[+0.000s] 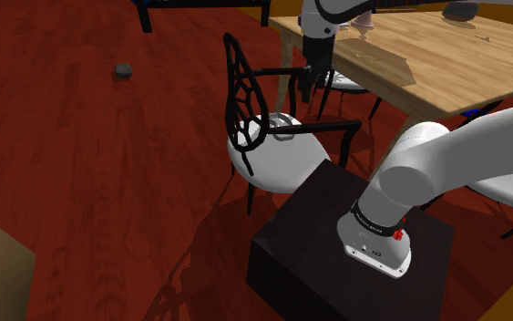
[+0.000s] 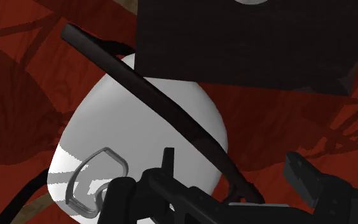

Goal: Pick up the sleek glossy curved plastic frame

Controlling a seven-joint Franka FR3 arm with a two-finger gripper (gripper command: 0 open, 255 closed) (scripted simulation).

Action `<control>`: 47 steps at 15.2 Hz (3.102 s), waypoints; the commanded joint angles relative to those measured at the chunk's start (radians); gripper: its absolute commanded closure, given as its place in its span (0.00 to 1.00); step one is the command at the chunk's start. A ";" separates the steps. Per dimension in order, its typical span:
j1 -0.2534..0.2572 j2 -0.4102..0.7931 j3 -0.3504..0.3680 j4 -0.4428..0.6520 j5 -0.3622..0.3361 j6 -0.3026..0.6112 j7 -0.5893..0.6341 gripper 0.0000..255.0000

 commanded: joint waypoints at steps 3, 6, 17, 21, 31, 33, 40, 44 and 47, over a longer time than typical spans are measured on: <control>-0.022 0.116 -0.060 -0.003 -0.022 0.140 -0.038 0.00; -0.035 0.211 -0.105 0.005 -0.030 0.240 -0.068 0.00; -0.059 0.621 -0.243 0.142 0.057 0.549 -0.227 0.00; -0.077 0.784 -0.266 0.233 0.144 0.623 -0.311 0.00; -0.201 1.186 -0.223 0.554 0.367 0.693 -0.496 0.00; -0.232 1.265 -0.207 0.635 0.397 0.690 -0.518 0.00; -0.331 1.539 -0.158 0.960 0.462 0.641 -0.555 0.00; -0.323 1.582 -0.166 0.975 0.487 0.665 -0.570 0.00; -0.326 1.615 -0.162 0.989 0.496 0.683 -0.576 0.00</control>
